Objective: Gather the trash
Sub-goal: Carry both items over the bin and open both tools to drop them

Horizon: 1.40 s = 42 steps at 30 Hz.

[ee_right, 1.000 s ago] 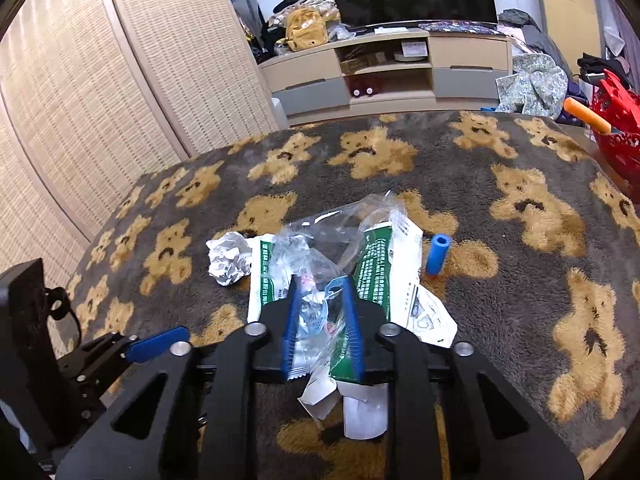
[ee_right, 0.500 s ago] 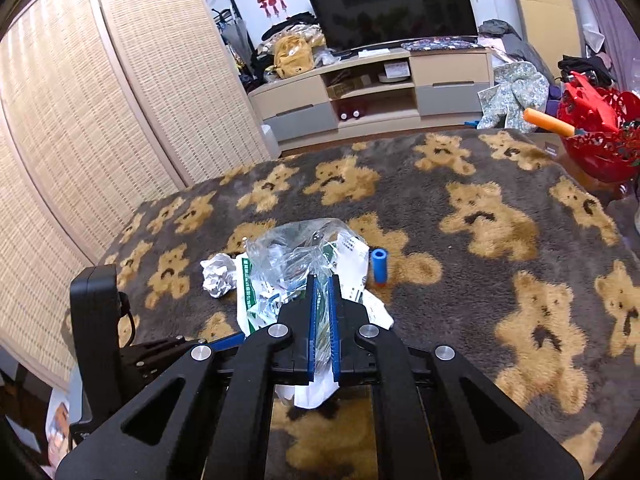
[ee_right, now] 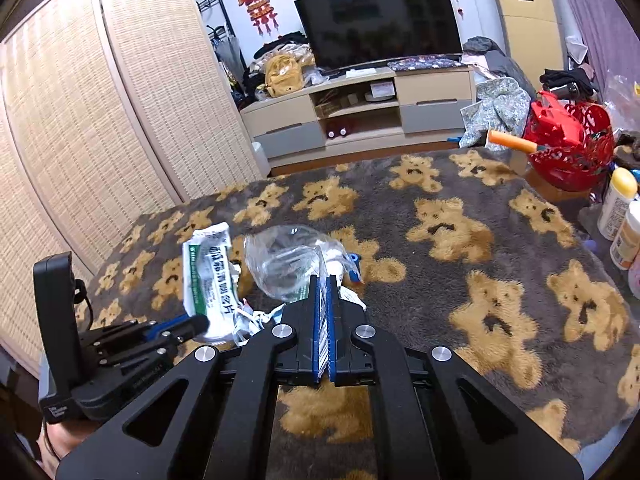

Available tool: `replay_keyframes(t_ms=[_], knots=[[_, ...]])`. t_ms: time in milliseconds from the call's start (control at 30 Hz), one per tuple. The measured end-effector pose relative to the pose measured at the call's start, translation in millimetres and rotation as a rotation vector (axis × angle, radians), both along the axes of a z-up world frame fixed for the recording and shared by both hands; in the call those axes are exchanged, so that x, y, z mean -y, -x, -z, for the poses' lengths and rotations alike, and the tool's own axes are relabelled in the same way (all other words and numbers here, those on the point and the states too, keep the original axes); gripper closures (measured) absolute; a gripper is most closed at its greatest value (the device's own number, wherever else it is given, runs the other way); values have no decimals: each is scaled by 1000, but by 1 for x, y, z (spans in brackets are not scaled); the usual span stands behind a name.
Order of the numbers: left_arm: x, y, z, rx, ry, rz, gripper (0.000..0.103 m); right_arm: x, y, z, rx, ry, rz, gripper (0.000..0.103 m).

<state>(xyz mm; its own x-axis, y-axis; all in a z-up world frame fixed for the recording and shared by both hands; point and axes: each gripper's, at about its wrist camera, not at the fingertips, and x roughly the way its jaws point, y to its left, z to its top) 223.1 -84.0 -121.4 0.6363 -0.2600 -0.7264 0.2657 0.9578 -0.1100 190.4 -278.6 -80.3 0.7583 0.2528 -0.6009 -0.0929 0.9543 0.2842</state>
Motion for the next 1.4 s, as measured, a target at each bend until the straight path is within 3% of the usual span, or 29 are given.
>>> replay_keyframes(t_ms=[300, 567, 1000, 1400], knots=[[-11, 56, -44, 68, -22, -12, 95, 3, 55, -38, 47, 2, 1, 98], [-13, 116, -48, 61, -23, 9, 95, -2, 110, -42, 36, 8, -26, 98], [-18, 210, -3, -25, -8, 53, 95, -3, 189, 9, -82, 14, -42, 98], [-10, 236, 64, -155, 10, 90, 95, -15, 213, 92, -283, -14, -55, 98]])
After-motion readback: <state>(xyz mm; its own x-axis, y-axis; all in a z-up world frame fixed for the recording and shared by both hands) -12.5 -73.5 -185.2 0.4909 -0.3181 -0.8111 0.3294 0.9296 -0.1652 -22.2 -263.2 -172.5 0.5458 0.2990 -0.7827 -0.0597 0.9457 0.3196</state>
